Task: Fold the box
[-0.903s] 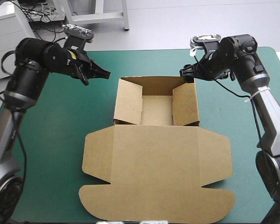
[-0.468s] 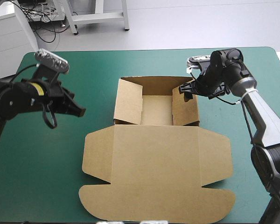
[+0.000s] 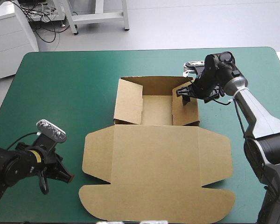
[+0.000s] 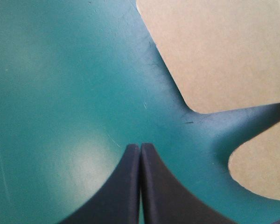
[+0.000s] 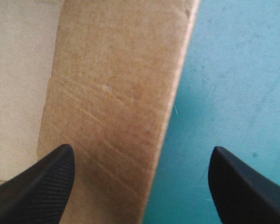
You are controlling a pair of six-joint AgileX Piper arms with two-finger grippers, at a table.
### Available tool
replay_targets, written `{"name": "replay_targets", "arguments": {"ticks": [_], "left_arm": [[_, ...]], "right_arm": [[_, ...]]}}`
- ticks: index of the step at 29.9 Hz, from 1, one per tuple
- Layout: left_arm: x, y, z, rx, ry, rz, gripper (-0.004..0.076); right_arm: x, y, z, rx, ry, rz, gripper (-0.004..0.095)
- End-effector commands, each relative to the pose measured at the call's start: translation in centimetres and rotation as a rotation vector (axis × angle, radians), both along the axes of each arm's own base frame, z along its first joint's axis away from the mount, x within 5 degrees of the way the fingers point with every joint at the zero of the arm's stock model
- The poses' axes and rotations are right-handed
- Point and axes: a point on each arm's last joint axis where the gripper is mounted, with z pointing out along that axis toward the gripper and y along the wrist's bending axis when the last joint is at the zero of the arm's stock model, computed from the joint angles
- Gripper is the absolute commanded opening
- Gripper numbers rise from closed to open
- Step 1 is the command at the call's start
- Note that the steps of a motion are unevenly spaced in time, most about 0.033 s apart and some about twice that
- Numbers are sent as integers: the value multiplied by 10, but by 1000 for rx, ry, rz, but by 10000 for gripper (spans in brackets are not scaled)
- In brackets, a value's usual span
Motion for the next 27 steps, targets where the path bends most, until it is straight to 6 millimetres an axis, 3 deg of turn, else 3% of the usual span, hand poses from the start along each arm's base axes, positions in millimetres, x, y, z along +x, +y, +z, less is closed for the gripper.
{"name": "replay_targets", "arguments": {"ticks": [1,7,17,22,27], "left_arm": [[-7,3,-2,-35,-84,8,-32],[-18,7,-14,-49,-85,28,-32],[-17,7,-15,-61,-110,29,-32],[-16,7,-15,-61,-112,29,-32],[-16,7,-15,-67,-110,38,-32]], "right_arm": [[-4,-1,24,26,-85,6,637],[2,1,11,13,-58,20,433],[7,-3,7,-46,-87,30,-21],[13,-9,9,-107,-146,32,-22],[24,-25,25,-95,-249,23,-23]]}}
